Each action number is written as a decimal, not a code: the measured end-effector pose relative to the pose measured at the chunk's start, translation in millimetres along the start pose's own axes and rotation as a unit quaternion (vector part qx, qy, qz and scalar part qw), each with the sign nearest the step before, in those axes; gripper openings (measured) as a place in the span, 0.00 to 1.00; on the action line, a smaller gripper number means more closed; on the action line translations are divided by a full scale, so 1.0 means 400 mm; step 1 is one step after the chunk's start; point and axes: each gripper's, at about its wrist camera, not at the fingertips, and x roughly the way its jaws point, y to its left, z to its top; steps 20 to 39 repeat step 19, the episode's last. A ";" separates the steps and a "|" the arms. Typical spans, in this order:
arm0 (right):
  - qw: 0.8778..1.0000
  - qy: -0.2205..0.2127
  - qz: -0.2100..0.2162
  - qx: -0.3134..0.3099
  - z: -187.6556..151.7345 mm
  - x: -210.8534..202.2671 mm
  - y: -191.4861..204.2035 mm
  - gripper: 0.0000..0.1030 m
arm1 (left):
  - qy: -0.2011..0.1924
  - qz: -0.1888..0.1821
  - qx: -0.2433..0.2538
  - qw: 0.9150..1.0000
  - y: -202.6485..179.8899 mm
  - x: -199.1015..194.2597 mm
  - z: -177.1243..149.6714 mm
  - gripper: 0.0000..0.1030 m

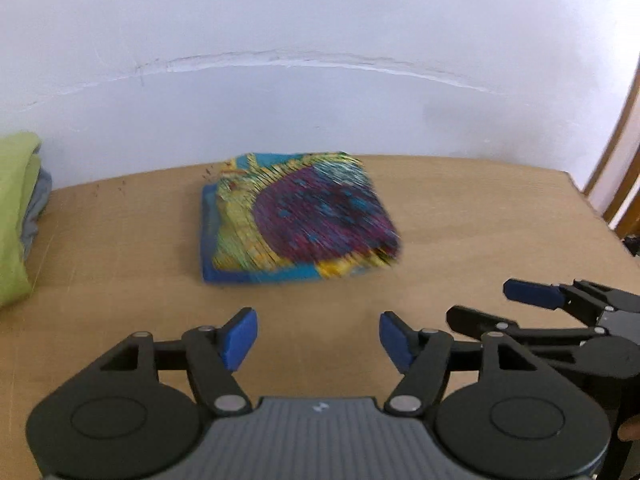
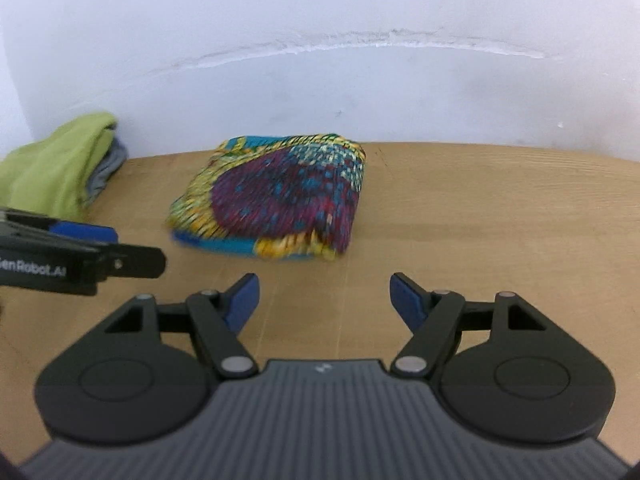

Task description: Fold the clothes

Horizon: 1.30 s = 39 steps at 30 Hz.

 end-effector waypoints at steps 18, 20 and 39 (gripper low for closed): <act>0.998 0.041 0.035 0.030 -0.241 -0.373 0.001 0.72 | 0.013 0.004 -0.015 1.000 -0.134 -0.291 -0.303 0.95; 0.998 0.043 0.037 0.032 -0.250 -0.378 0.002 0.72 | 0.009 0.006 -0.016 1.000 -0.135 -0.302 -0.314 0.95; 0.998 0.043 0.037 0.032 -0.250 -0.378 0.002 0.72 | 0.009 0.006 -0.016 1.000 -0.135 -0.302 -0.314 0.95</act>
